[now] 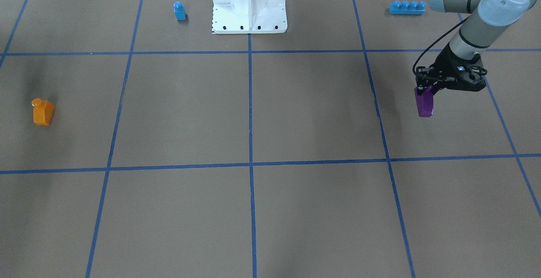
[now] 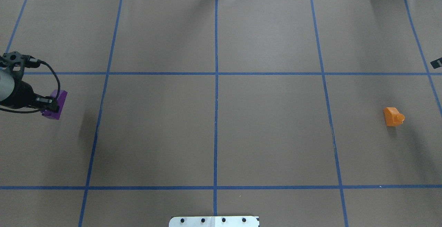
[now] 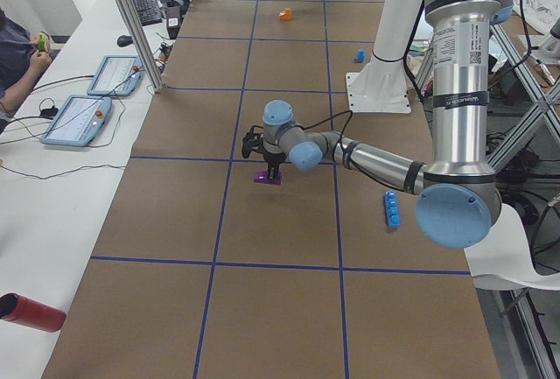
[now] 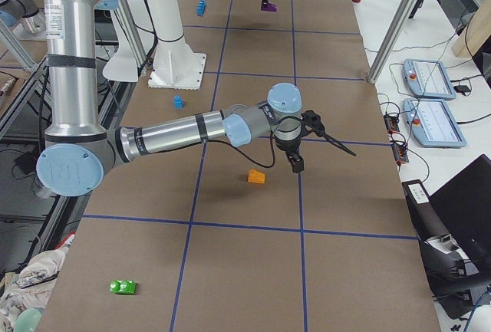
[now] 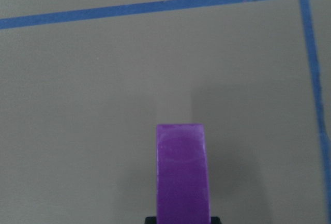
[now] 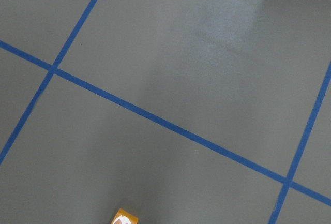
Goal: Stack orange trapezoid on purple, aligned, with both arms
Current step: 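Lower the left gripper onto the purple trapezoid block and grasp it, then carry the purple block with the left gripper toward the table center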
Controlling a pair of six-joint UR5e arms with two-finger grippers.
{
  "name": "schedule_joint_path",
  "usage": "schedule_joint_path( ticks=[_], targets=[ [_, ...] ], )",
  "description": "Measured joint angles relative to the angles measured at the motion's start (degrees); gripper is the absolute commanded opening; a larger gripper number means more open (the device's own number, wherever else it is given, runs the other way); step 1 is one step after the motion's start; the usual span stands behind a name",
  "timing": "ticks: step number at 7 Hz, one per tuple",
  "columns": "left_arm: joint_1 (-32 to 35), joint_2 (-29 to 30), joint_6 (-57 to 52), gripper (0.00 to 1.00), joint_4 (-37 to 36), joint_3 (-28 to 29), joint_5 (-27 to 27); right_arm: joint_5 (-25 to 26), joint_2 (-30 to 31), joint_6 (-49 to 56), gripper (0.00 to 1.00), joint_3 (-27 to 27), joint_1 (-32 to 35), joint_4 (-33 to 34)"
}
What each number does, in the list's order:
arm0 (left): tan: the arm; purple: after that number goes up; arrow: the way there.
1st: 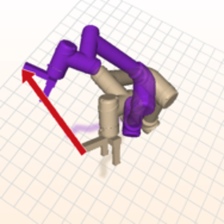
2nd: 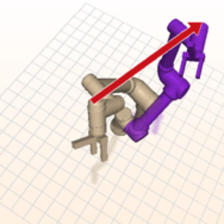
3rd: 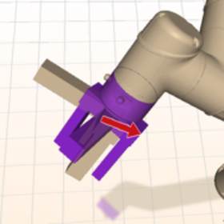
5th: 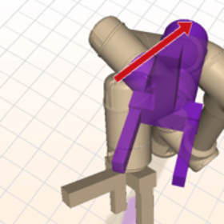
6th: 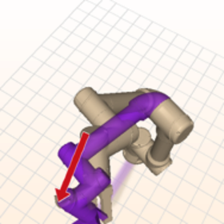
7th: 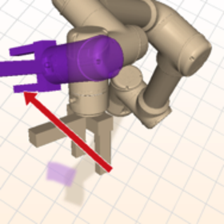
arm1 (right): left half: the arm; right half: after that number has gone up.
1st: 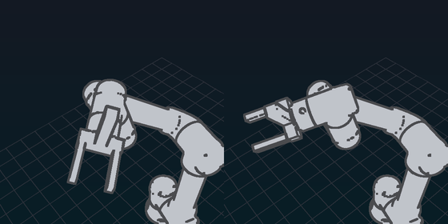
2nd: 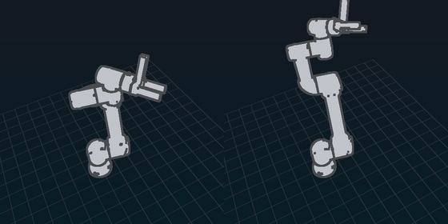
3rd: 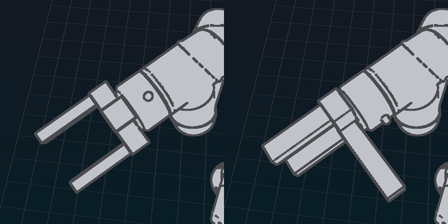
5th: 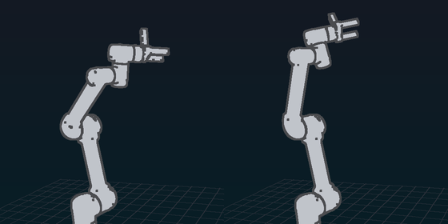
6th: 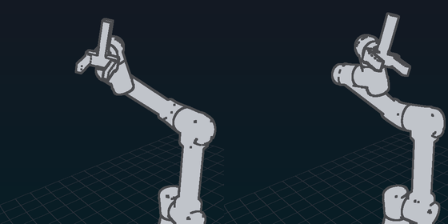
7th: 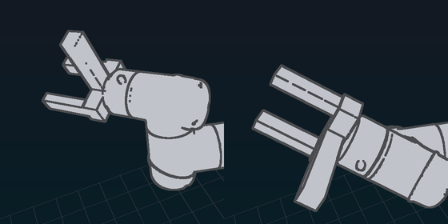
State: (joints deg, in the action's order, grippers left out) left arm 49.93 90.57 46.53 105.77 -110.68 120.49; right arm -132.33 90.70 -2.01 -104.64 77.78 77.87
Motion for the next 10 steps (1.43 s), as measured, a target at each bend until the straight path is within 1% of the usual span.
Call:
schedule_joint_path(
  ticks=[1, 2, 3, 4, 5, 7, 8, 9, 10],
  targets=[
    [-1.8, 5.7, 2.3, 0.00, -7.3, -1.6, -0.5, 0.0, 0.0, 0.0, 1.00, 0.0, 0.0, 0.0],
    [-5.0, 11.8, 5.3, 0.00, -12.6, -1.8, -1.9, 0.0, 0.0, 0.0, 1.00, 0.0, 0.0, 0.0],
    [-9.1, 18.6, 8.5, 0.00, -16.6, -0.4, -3.5, 0.1, 0.0, 0.0, 1.00, 0.0, 0.0, 0.0],
    [-12.5, 25.5, 11.6, 0.00, -19.2, 2.8, -4.5, 0.1, 0.0, 0.1, 1.00, 0.0, 0.0, 0.0],
    [-15.3, 31.7, 14.0, 0.00, -20.3, 6.8, -6.2, 0.1, -0.1, 0.1, 1.00, 0.0, -0.1, 0.0],
    [-20.0, 41.8, 18.6, 0.00, -20.9, 15.6, -10.0, 0.1, -0.2, 0.1, 1.00, 0.0, -0.1, 0.0],
    [-21.5, 45.5, 19.9, 0.00, -20.8, 19.4, -10.7, 0.2, -0.2, 0.1, 1.00, 0.0, -0.1, 0.0],
    [-22.5, 47.6, 20.4, 0.00, -20.7, 21.9, -10.9, 0.2, -0.3, 0.1, 1.00, 0.0, -0.1, 0.0],
    [-23.2, 48.6, 20.6, 0.00, -20.6, 23.3, -11.0, 0.2, -0.3, 0.1, 1.00, 0.1, -0.1, 0.0]
  ],
)
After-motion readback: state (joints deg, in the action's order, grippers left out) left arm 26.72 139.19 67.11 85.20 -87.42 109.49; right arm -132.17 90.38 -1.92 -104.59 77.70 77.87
